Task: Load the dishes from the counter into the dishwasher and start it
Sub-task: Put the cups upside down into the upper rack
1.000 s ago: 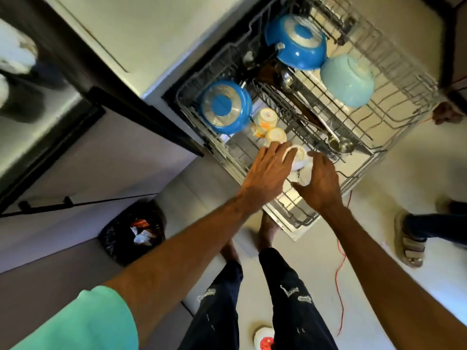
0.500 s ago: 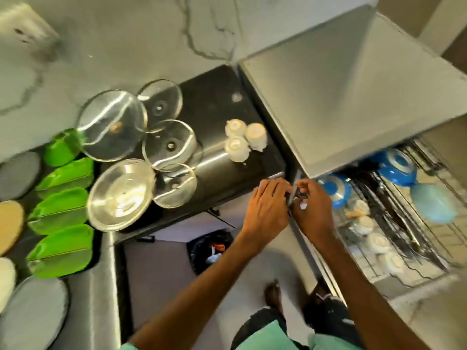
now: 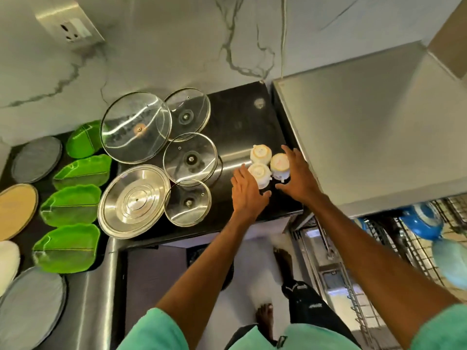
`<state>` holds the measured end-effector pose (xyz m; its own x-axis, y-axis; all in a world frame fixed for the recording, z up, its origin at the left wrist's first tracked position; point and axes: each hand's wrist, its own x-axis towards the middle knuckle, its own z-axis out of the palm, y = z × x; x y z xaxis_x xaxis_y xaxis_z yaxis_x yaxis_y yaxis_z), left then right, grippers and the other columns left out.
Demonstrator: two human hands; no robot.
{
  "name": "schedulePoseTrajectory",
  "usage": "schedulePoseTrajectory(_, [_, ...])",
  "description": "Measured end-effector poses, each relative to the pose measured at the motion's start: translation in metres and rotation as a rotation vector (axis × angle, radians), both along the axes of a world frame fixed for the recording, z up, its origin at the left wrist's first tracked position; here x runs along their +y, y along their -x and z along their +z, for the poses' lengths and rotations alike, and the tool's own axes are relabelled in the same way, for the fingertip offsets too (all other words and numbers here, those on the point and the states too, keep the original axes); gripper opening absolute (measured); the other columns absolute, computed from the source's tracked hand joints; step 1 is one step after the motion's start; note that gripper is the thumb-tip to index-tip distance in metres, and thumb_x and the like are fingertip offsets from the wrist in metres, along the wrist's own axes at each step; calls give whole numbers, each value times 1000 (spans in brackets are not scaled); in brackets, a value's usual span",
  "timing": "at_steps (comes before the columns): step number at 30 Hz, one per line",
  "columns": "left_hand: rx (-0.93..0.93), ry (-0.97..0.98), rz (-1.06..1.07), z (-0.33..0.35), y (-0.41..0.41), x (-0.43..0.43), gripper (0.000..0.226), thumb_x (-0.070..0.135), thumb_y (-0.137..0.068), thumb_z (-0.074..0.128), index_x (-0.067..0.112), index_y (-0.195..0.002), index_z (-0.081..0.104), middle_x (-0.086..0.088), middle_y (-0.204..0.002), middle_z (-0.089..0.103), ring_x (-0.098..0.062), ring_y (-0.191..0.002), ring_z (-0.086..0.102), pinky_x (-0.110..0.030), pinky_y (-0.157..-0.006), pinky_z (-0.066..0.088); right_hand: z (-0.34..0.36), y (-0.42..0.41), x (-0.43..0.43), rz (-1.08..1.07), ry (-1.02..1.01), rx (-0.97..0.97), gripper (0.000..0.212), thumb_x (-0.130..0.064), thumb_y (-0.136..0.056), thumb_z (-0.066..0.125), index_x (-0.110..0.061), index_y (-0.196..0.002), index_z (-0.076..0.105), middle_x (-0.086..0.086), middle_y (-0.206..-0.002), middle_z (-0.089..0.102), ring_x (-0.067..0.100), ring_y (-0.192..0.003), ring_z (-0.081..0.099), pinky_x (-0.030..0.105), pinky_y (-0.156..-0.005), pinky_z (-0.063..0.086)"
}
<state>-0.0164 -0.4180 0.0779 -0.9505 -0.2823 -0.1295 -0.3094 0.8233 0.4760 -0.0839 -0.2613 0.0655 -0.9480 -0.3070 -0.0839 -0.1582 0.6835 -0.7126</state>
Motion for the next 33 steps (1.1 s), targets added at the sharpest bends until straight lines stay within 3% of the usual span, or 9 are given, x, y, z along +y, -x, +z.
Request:
schedulePoseTrajectory(2, [-49, -36, 7, -10, 8, 2, 101, 40, -71, 85, 8, -147, 27, -13, -144, 37, -32, -134, 39, -45, -108, 42, -7, 12, -1, 72, 34, -12, 95, -23, -73, 88, -21, -152, 35, 12, -156, 39, 32, -142, 41, 48, -115, 38])
schedulePoseTrajectory(5, [-13, -101, 55, -18, 14, 5, 86, 38, -74, 84, 15, -140, 33, -8, -136, 45, -28, -127, 46, -43, -99, 48, -6, 20, 1, 63, 63, 20, 69, -23, -76, 84, -20, -136, 50, 4, -130, 61, 24, -117, 60, 25, -91, 42])
schedulePoseTrajectory(8, [86, -145, 101, -21, 12, 6, 67, 41, -78, 79, 17, -128, 41, -4, -122, 52, -23, -114, 53, -41, -90, 52, -6, 17, 8, 16, 40, 23, 71, -29, -72, 86, -25, -133, 49, -1, -123, 63, 17, -106, 60, 24, -80, 40])
schedulePoseTrajectory(12, [123, -233, 139, -19, -4, 12, 59, 43, -80, 78, 19, -122, 43, 2, -112, 51, -15, -107, 55, -31, -84, 52, -5, -1, 31, -78, 72, 17, 80, -30, -69, 91, -24, -136, 46, 1, -129, 60, 23, -115, 60, 31, -89, 52])
schedulePoseTrajectory(15, [180, -260, 126, -16, -28, 23, 58, 45, -80, 77, 20, -119, 43, 4, -109, 49, -11, -101, 55, -33, -84, 55, 12, -19, 47, -133, 132, 32, 80, -28, -70, 92, -23, -135, 45, 0, -129, 59, 20, -114, 59, 33, -91, 55])
schedulePoseTrajectory(25, [367, -394, -230, 25, -80, 100, 63, 41, -78, 82, 16, -122, 45, 2, -112, 56, -8, -101, 57, -23, -85, 50, 35, -145, 124, -513, 215, 122, 69, -31, -69, 90, -25, -128, 53, -7, -114, 65, 14, -101, 64, 39, -86, 56])
schedulePoseTrajectory(30, [348, -453, -422, 23, -121, 160, 68, 38, -76, 83, 11, -125, 45, -2, -115, 57, -17, -106, 60, -36, -88, 54, 15, -212, 165, -688, 169, 119, 69, -35, -67, 91, -20, -124, 55, -4, -114, 67, 14, -101, 63, 37, -87, 53])
schedulePoseTrajectory(33, [304, -472, -517, 18, -139, 189, 68, 37, -76, 83, 10, -126, 46, -2, -116, 59, -17, -106, 61, -35, -88, 55, 1, -247, 184, -769, 162, 61, 68, -36, -66, 91, -23, -122, 54, -9, -112, 66, 9, -98, 63, 29, -84, 52])
